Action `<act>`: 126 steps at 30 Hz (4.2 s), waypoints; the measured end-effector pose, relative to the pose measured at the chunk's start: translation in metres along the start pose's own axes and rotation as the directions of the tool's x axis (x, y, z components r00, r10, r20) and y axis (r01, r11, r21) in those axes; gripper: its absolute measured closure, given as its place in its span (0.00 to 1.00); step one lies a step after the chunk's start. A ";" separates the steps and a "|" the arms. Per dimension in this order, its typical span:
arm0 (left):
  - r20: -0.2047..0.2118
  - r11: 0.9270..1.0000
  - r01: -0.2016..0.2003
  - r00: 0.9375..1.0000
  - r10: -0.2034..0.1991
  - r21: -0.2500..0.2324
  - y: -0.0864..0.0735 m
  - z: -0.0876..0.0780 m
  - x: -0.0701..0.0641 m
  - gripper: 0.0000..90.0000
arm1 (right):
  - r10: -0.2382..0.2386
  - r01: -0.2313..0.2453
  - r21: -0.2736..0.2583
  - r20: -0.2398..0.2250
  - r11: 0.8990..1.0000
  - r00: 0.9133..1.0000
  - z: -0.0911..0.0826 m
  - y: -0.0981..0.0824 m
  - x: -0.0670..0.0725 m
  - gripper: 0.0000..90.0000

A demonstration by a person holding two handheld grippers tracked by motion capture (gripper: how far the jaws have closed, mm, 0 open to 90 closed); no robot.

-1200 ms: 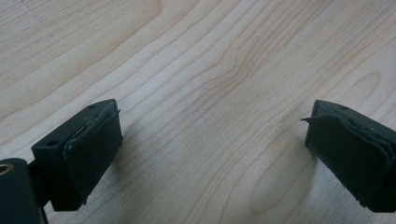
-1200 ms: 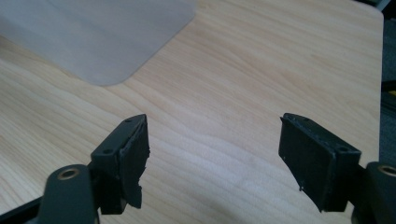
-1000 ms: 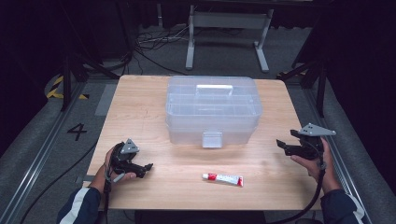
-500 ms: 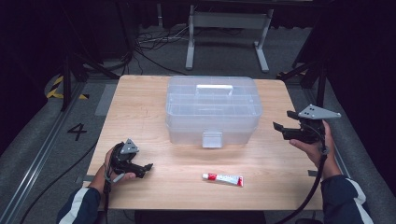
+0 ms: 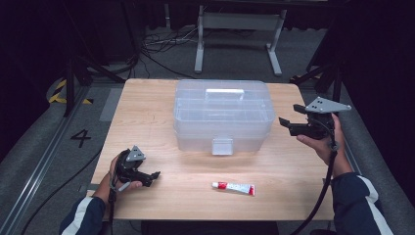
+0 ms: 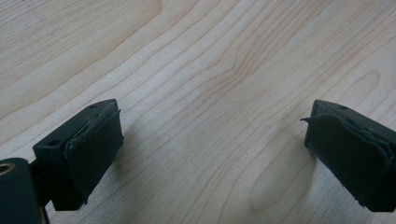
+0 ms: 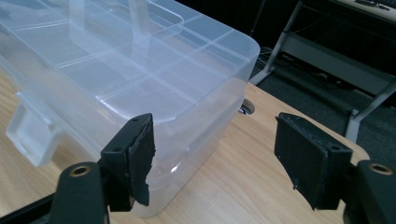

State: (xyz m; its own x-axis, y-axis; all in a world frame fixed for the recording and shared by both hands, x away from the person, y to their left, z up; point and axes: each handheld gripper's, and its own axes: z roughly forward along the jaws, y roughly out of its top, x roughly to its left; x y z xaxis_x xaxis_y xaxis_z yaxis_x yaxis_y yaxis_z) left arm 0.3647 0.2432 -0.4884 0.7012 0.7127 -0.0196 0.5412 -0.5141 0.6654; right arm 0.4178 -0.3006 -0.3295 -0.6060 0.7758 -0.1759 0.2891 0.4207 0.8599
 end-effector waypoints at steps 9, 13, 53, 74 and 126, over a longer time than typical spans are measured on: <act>0.001 1.000 0.000 1.000 0.000 0.000 0.000 0.000 0.000 0.05 | -0.012 0.012 -0.002 -0.022 1.000 1.000 0.013 0.017 0.005 0.34; -0.001 1.000 -0.005 1.000 0.005 0.001 0.000 0.000 0.000 0.05 | -0.028 0.028 -0.003 -0.027 1.000 0.999 0.018 0.025 0.008 0.34; 0.003 1.000 0.001 1.000 -0.001 -0.001 0.000 0.000 0.000 0.05 | -0.116 0.125 0.071 -0.123 0.990 0.986 0.093 0.086 0.040 0.52; 0.033 0.999 -0.014 0.999 0.015 -0.028 0.029 0.022 0.012 0.17 | -0.174 0.184 0.147 -0.077 0.972 0.982 0.118 0.104 0.056 0.75; 0.124 0.982 -0.082 0.987 0.104 -0.173 0.086 0.015 0.001 0.11 | -0.271 0.282 0.104 -0.109 0.954 0.956 0.111 0.102 0.088 0.80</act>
State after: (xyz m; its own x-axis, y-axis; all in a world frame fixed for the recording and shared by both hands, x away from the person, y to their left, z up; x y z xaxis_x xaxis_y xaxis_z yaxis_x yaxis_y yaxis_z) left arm 0.4189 0.1919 -0.4425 0.8055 0.5910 -0.0426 0.3940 -0.4805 0.7835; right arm 0.4764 -0.1373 -0.3100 -0.7386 0.5768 -0.3491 0.1822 0.6692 0.7204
